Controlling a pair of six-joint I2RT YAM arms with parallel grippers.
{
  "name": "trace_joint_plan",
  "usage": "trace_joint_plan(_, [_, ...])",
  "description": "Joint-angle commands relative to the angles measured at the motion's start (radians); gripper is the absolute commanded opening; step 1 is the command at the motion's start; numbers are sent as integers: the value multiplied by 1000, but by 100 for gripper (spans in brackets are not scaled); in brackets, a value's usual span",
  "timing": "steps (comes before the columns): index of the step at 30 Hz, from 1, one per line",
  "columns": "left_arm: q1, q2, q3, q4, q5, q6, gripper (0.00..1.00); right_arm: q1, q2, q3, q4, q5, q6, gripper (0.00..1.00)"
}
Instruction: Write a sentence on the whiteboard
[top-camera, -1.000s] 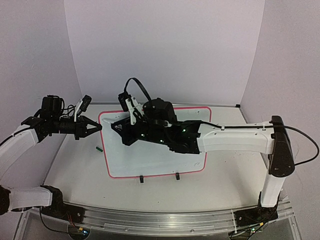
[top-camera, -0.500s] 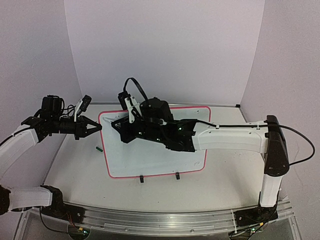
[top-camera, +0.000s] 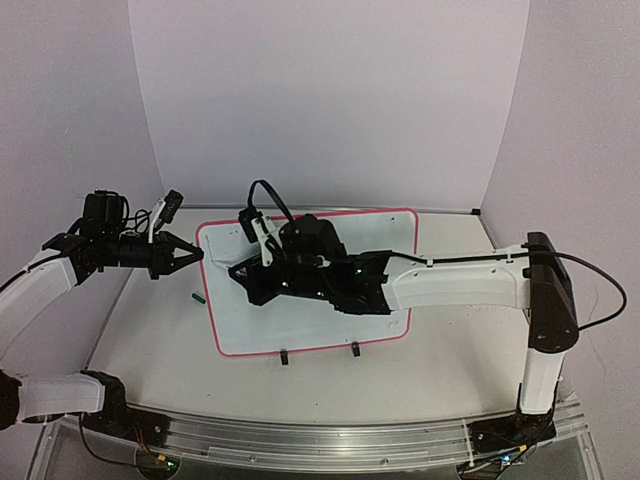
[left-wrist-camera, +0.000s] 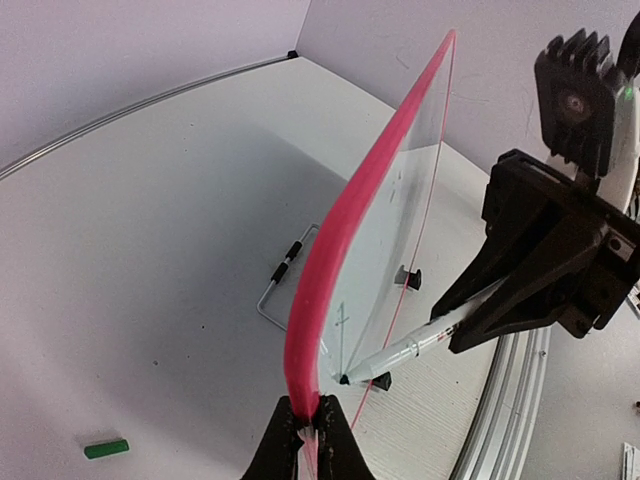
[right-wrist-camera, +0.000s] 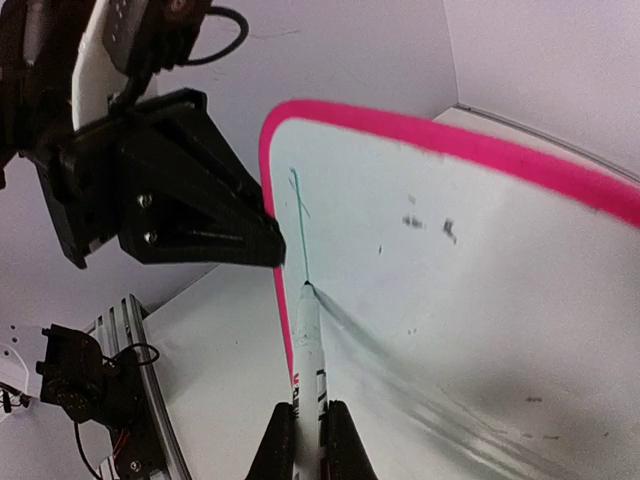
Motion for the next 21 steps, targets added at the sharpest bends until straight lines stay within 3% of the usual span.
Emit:
trace_joint_plan(1, [-5,-4,-9,-31,-14,24,0,-13,-48,-35,-16,-2,21,0])
trace_joint_plan(9, [-6,-3,-8,-30,-19,27,0,-6,-123,-86,126,-139,-6,0])
trace_joint_plan(21, [-6,2,-6,-32,-17,26,0,-3,-55,17,96,0,-43,0])
